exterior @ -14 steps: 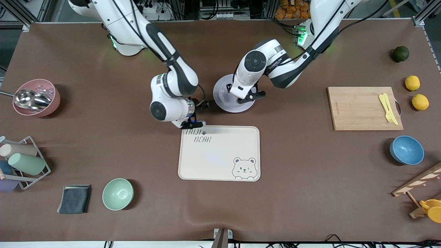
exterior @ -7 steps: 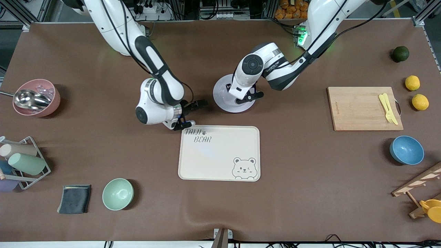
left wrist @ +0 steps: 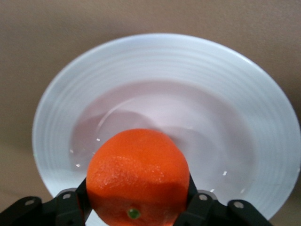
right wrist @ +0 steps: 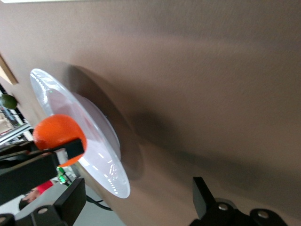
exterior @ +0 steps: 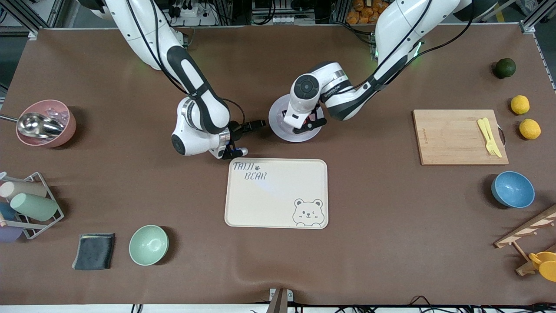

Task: Place orange and plate with both arms
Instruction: 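Release the orange onto the plate while the right gripper grips the rim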

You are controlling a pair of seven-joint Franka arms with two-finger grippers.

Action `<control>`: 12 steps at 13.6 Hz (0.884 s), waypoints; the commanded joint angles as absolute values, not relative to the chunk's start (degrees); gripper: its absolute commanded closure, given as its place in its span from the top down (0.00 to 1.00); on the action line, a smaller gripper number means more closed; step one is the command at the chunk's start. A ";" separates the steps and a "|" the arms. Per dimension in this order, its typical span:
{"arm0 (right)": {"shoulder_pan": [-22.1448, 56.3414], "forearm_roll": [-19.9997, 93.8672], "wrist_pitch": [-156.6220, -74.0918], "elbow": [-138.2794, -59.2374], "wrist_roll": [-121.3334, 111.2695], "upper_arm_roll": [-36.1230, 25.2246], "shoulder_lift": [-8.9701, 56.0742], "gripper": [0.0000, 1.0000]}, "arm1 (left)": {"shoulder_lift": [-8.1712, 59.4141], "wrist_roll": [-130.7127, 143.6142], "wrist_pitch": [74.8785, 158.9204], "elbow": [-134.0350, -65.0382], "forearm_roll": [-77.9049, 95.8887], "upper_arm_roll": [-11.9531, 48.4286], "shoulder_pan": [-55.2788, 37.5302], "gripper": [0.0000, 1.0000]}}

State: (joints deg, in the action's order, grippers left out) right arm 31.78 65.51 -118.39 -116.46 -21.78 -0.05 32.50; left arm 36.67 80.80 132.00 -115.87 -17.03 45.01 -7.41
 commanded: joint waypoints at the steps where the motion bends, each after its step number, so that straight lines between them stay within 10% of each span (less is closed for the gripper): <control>1: 34.26 73.97 -118.65 -120.67 -26.35 0.26 30.24 1.00 | 36.74 84.19 131.57 -113.82 -18.81 44.56 -7.65 1.00; 12: 40.86 84.99 -120.14 -121.91 -28.83 0.26 31.20 0.97 | 28.40 84.91 100.63 -81.12 -18.54 45.17 -1.60 1.00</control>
